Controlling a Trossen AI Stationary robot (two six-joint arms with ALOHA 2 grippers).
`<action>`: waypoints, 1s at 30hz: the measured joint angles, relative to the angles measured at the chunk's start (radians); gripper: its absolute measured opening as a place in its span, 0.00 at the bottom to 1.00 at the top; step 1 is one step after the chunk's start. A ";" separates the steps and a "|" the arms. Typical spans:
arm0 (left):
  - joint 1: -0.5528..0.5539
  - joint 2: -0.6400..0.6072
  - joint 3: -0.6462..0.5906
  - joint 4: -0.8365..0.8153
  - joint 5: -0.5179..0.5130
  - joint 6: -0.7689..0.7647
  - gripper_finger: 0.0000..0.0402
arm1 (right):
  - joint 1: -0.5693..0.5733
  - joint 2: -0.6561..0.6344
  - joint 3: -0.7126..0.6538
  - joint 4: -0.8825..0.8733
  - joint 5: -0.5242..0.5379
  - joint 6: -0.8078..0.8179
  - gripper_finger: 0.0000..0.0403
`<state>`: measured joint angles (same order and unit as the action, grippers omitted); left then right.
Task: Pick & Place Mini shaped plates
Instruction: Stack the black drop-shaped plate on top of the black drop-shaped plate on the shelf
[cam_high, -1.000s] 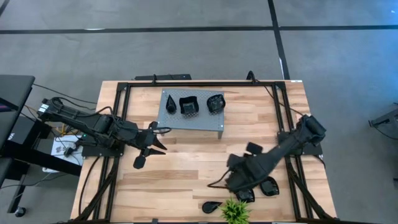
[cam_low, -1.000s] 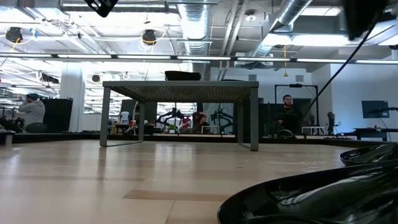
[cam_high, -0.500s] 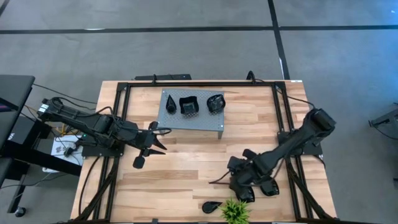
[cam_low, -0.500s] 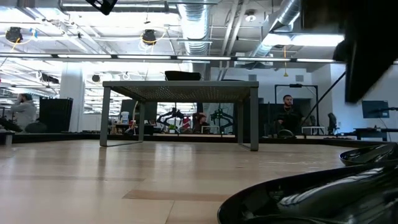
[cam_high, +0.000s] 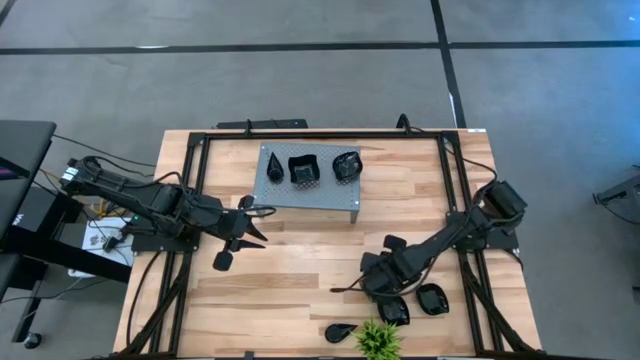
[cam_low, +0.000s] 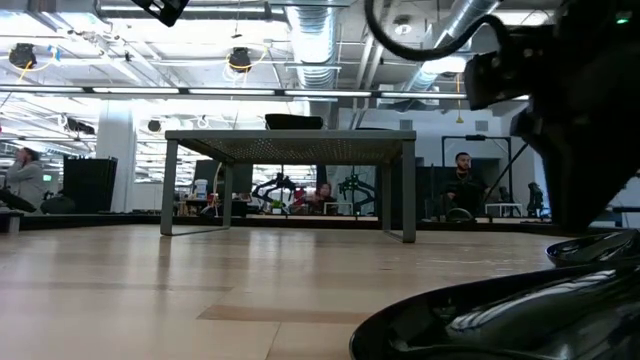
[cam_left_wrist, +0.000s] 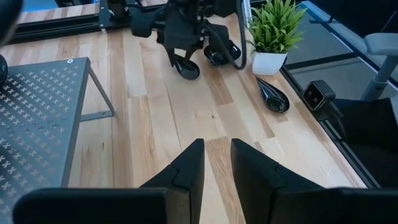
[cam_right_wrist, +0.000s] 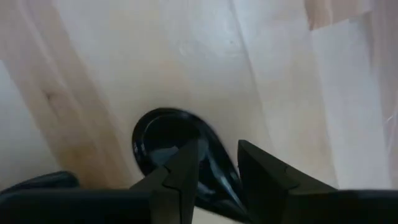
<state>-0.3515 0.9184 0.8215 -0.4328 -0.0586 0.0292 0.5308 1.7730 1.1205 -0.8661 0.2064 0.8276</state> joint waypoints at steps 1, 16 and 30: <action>0.000 0.000 0.000 0.000 0.000 0.000 0.20 | -0.009 0.000 0.000 -0.001 0.000 -0.009 0.26; 0.000 0.000 0.000 0.000 0.000 -0.003 0.20 | -0.067 0.015 0.001 0.011 -0.108 -0.105 0.26; 0.000 0.000 0.000 0.003 0.000 -0.008 0.20 | -0.096 0.066 -0.001 0.014 -0.100 -0.150 0.12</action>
<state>-0.3515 0.9180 0.8215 -0.4294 -0.0587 0.0216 0.4351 1.8389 1.1199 -0.8519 0.1069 0.6781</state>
